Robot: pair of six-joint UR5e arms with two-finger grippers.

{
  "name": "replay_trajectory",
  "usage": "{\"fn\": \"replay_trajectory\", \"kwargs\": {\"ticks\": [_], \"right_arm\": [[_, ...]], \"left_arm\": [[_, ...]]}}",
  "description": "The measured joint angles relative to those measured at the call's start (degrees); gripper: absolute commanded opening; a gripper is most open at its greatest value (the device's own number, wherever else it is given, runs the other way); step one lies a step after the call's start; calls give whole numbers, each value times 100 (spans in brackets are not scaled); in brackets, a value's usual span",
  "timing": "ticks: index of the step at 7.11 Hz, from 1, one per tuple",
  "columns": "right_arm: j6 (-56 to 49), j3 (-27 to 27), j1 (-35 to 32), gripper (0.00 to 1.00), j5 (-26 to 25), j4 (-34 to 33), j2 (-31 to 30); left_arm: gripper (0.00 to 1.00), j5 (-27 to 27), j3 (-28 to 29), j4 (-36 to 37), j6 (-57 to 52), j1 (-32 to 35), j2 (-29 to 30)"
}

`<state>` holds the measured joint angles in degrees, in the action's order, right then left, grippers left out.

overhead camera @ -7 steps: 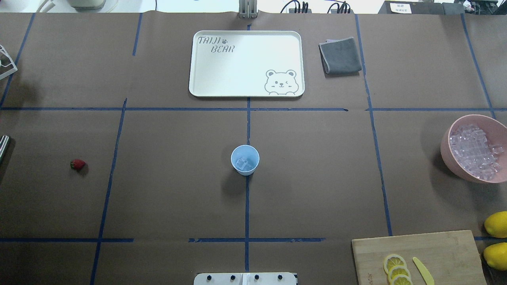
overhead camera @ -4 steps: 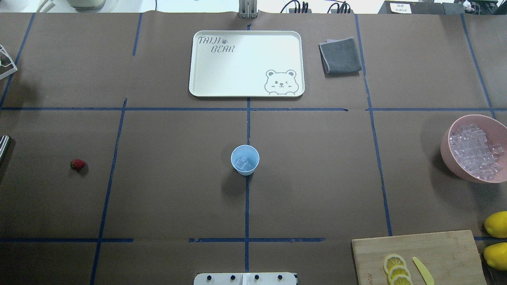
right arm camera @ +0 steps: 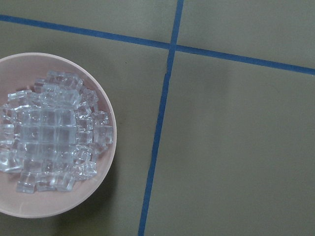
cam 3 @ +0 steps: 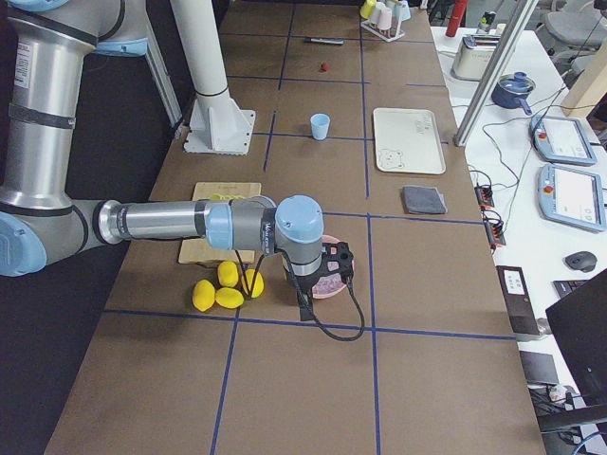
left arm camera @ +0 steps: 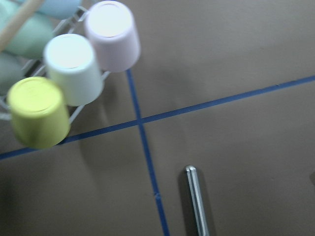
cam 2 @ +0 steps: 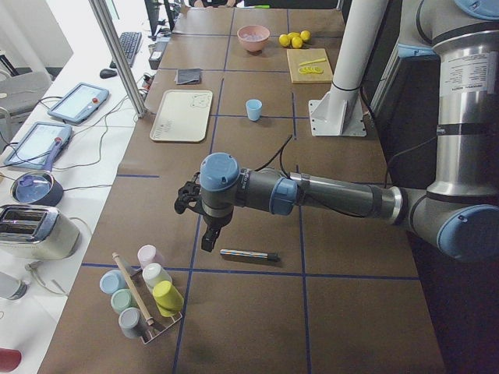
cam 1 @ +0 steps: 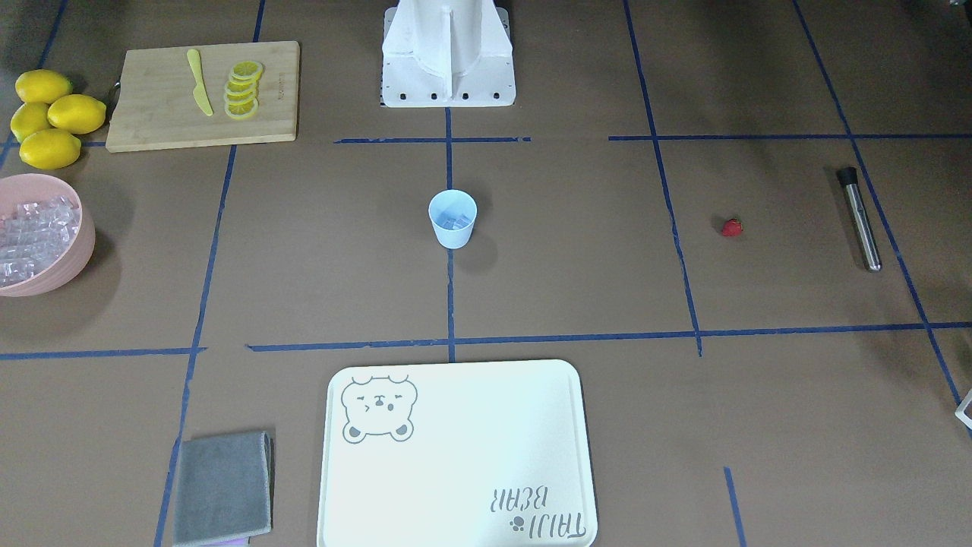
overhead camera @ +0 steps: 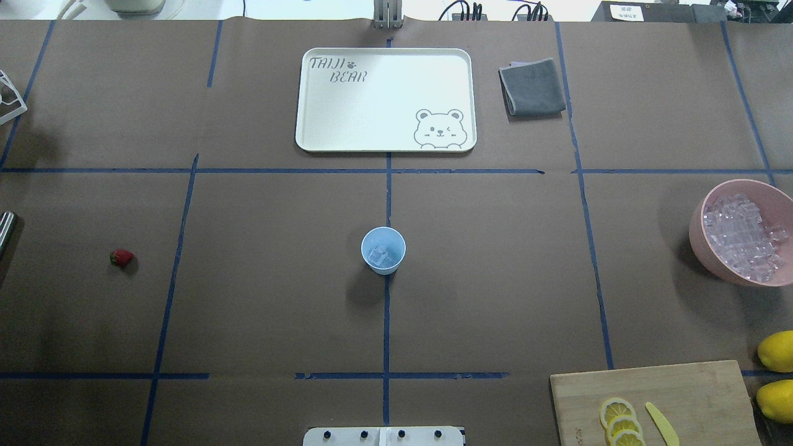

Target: Mash ice and strawberries in cup

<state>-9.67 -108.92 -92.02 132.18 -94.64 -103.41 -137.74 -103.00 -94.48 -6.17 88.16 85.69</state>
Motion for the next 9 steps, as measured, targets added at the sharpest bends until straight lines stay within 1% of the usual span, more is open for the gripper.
{"fn": "replay_trajectory", "kwargs": {"ticks": [1,3,5,6,7,9], "right_arm": [[-1,1,0,99,1,1,-2],[-7,2,0,99,1,-1,-3],[-3,4,0,99,1,3,-4],[-2,8,0,99,1,4,-4],[-6,9,0,99,1,1,-4],[-8,13,0,99,1,-2,-6]], "left_arm": [[100,7,-48,-186,361,-406,-19],[100,47,-88,-699,1465,-1109,-77],[100,153,-89,-1609,2853,-1828,-203],[100,416,-89,-2087,3567,-2232,-256],[100,830,-89,-2487,4256,-2716,-279],[100,1572,-90,-2924,5235,-3584,-272]]}}
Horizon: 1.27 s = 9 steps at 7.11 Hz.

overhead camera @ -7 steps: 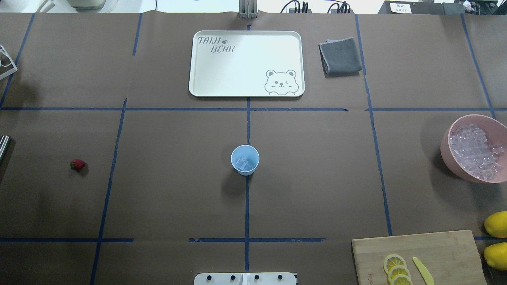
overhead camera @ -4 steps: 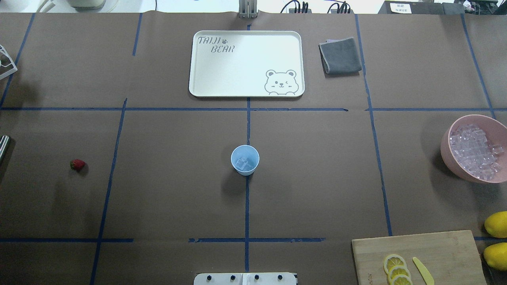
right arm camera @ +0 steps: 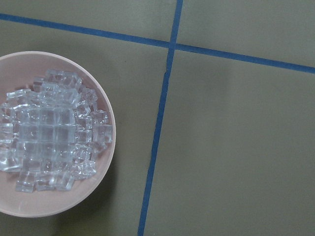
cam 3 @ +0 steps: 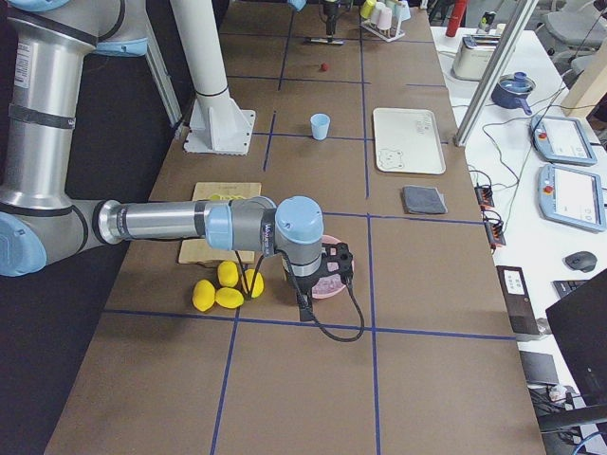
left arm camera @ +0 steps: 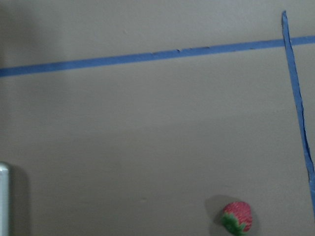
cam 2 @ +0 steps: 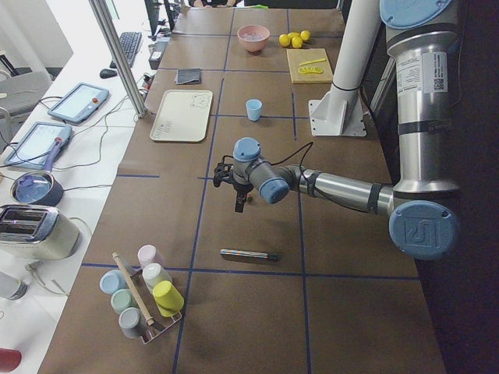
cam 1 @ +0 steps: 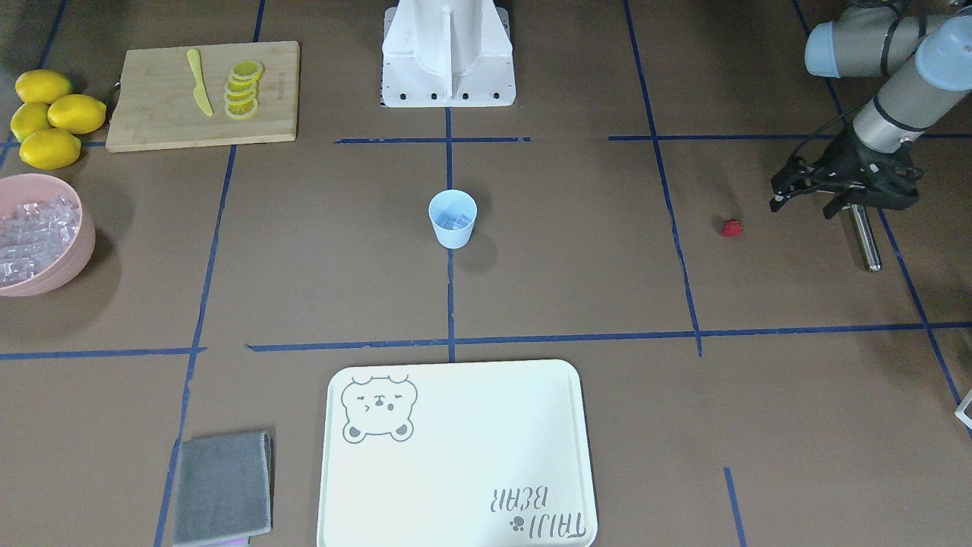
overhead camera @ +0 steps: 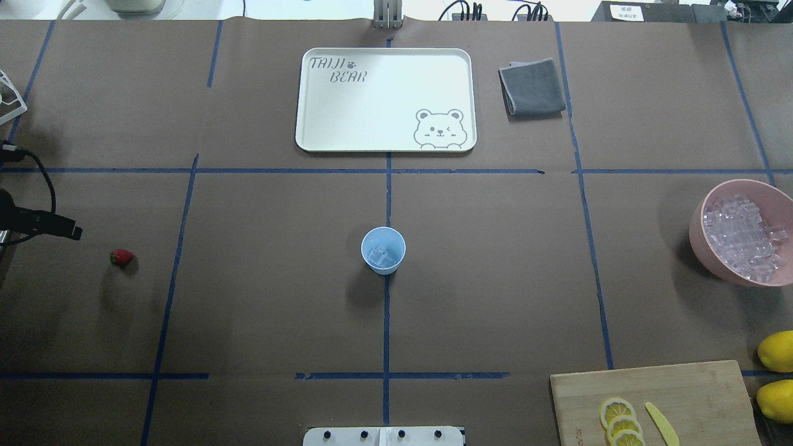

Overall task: Mash ice and strawberries in cup
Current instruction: 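Move the left gripper down over the red strawberry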

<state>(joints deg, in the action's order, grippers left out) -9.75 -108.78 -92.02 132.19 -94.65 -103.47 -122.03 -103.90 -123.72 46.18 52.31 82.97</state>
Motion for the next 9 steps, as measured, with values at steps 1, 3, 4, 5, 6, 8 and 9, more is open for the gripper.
{"fn": "replay_trajectory", "kwargs": {"ticks": [1,3,4,5,6,8,9], "right_arm": [[0,3,0,99,0,1,-3],[0,6,0,99,0,2,-6],[0,5,0,99,0,0,-9],[0,4,0,99,0,0,-12],[0,4,0,99,0,0,-14],[-1,6,0,99,0,5,-14],[0,5,0,99,0,7,-10]], "left_arm": [[100,241,-4,-92,327,-321,19],[100,618,1,-136,690,-746,117],[100,698,6,-136,740,-829,183],[100,733,24,-136,753,-893,227],[100,747,70,-133,753,-964,268],[99,874,159,-125,748,-1061,334],[99,941,196,-121,733,-1080,345]]}}
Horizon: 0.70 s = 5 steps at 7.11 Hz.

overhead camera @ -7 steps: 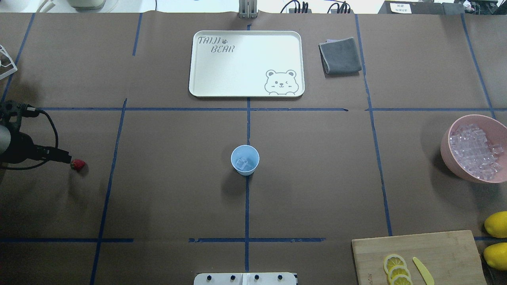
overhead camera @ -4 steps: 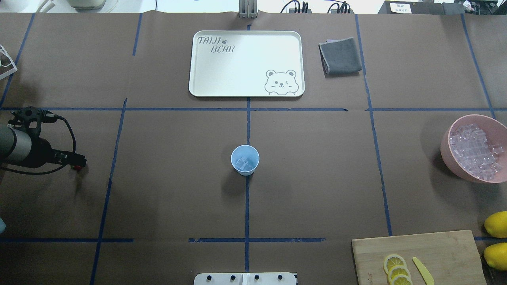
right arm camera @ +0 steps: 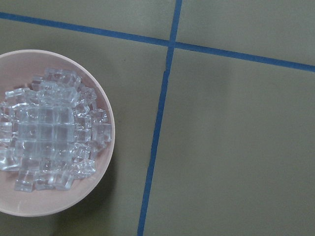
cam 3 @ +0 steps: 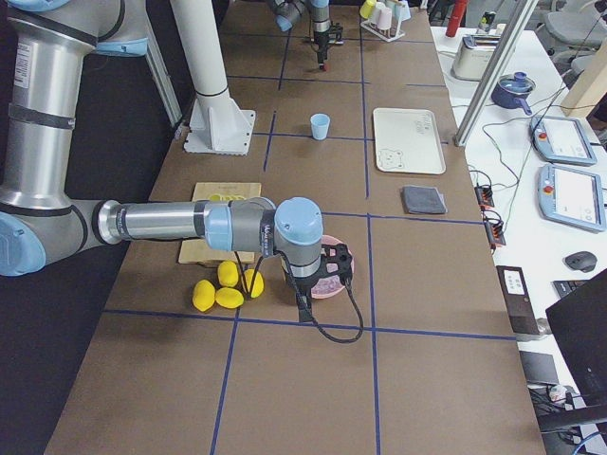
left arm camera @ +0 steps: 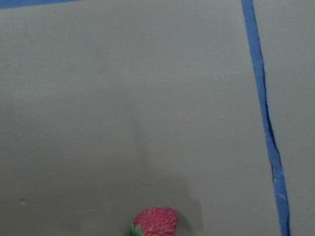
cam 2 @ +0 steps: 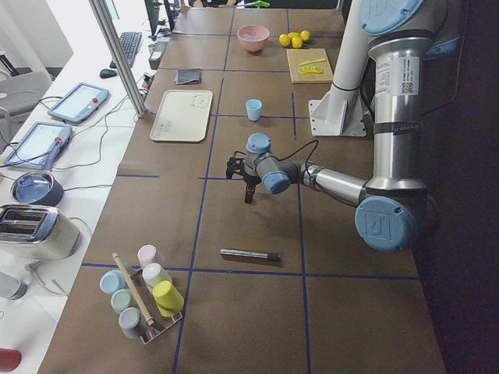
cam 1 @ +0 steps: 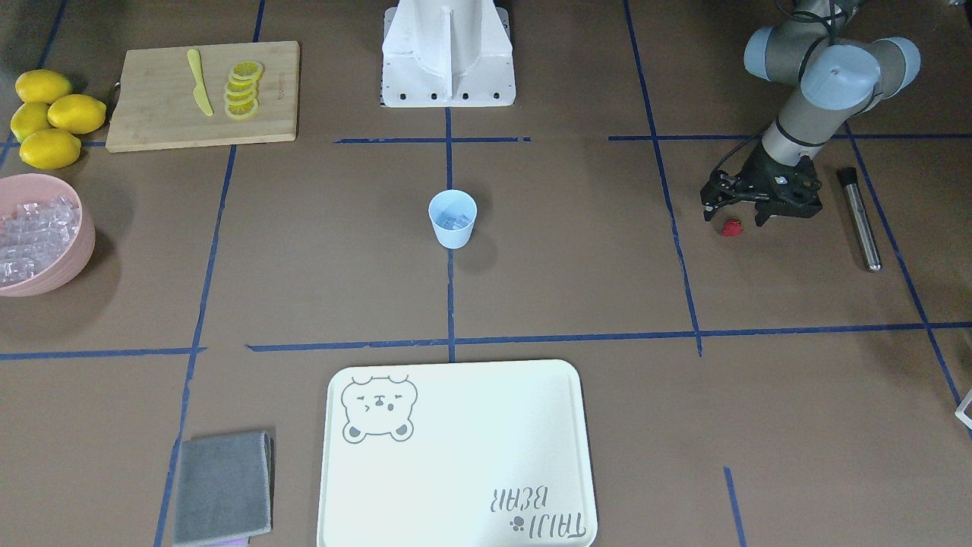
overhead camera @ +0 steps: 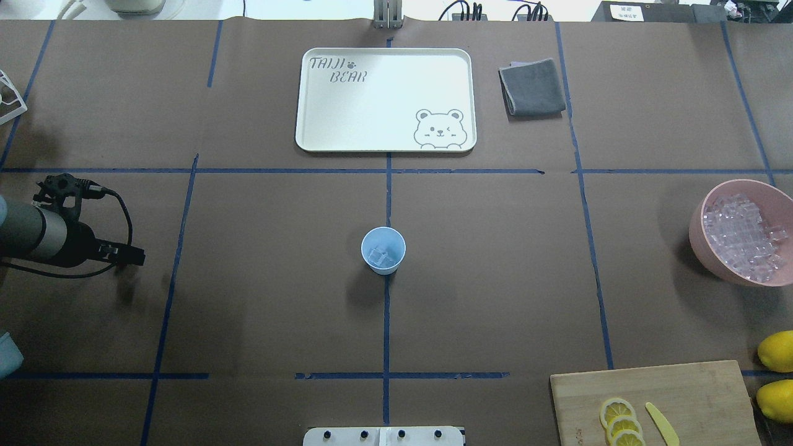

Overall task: Mash ice and strawberries in cup
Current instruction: 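Move the left gripper down over the red strawberry, then close the left gripper on the red strawberry and lift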

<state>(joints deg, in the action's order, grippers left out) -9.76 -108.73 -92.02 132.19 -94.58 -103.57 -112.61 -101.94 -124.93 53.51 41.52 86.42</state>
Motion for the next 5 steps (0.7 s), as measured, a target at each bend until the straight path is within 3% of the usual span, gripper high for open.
{"fn": "replay_trajectory", "kwargs": {"ticks": [5], "right_arm": [[0,-18,0,99,0,1,4]], "left_arm": [[99,0,142,-27,-21,-10,6]]}}
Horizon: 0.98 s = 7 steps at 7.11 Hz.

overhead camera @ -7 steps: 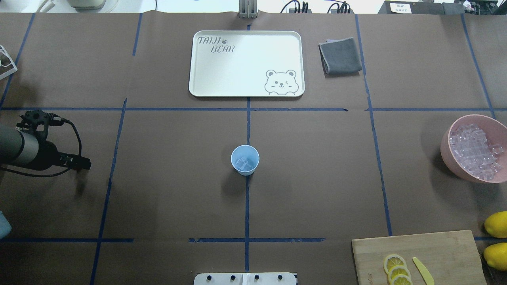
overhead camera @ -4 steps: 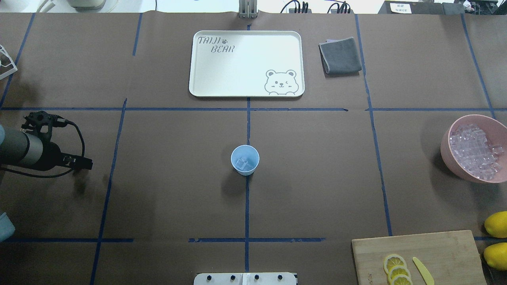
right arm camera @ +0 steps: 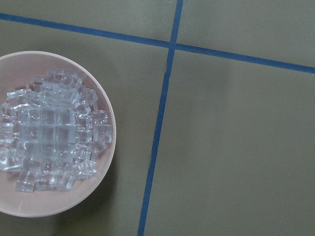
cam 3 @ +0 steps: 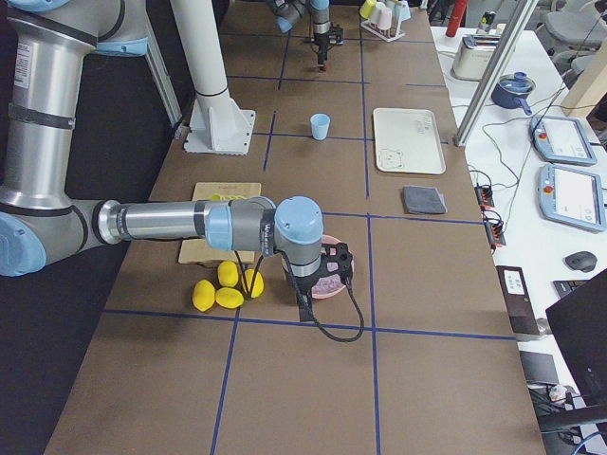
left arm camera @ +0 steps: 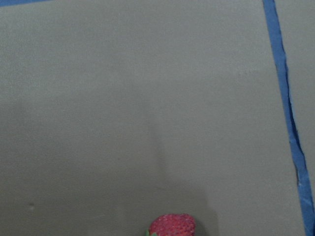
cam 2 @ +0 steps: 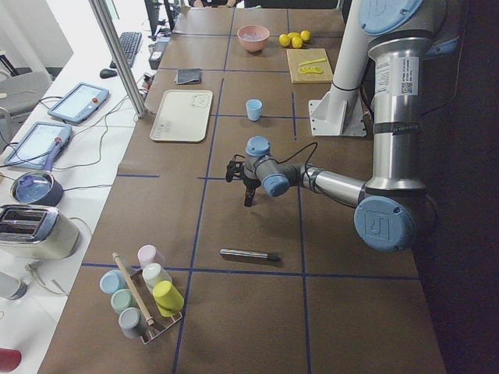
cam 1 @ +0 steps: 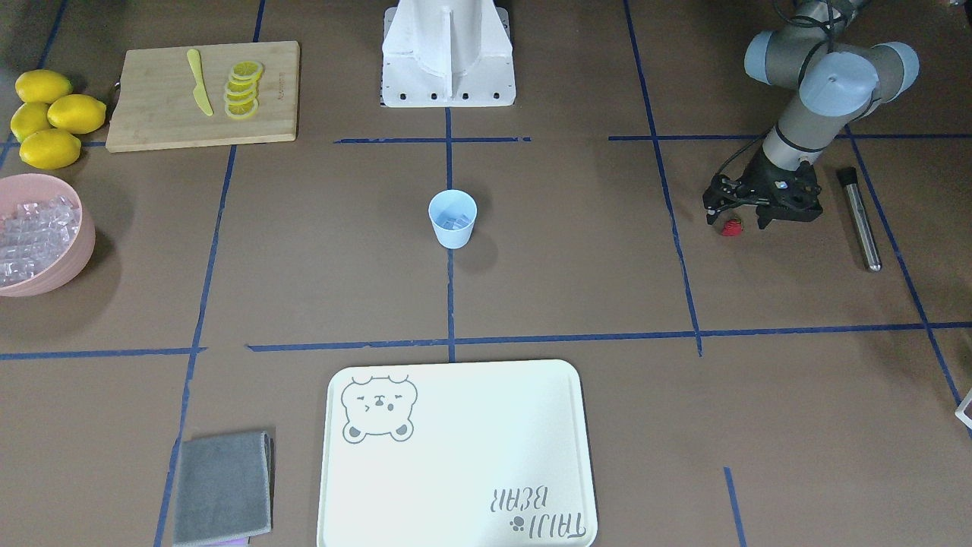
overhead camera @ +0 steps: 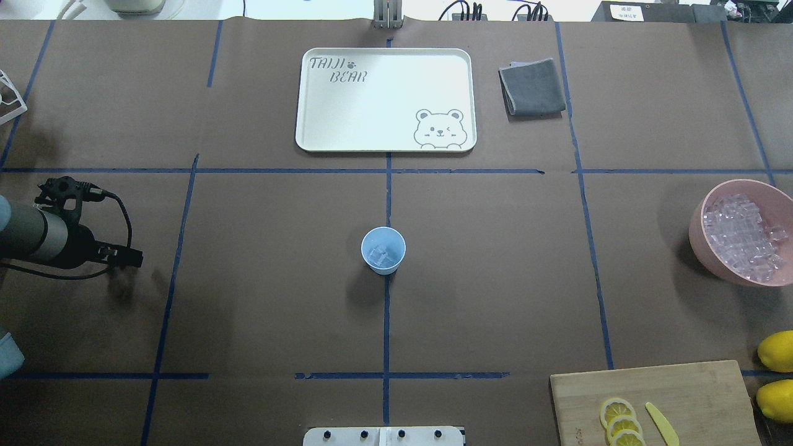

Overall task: Mash ice and strawberries in cup
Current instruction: 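Close the left gripper on the red strawberry and lift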

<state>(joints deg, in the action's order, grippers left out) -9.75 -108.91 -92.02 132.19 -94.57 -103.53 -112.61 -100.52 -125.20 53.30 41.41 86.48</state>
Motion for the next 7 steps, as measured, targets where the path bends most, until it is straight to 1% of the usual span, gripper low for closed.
{"fn": "replay_trajectory", "kwargs": {"ticks": [1,2,3,4,5,6,7], "right_arm": [[0,-7,0,99,0,0,0],[0,-9,0,99,0,0,0],[0,-7,0,99,0,0,0],[0,-3,0,99,0,0,2],[0,0,0,99,0,0,6],[0,0,0,99,0,-2,7],[0,-3,0,99,0,-4,8]], "left_arm": [[99,-2,18,-3,10,3,4],[96,4,27,-4,26,6,9],[79,13,29,-4,45,5,14],[47,18,32,-5,53,4,16],[22,15,31,-5,56,5,16],[9,6,28,-3,55,9,13],[8,-1,23,1,52,16,11]]}}
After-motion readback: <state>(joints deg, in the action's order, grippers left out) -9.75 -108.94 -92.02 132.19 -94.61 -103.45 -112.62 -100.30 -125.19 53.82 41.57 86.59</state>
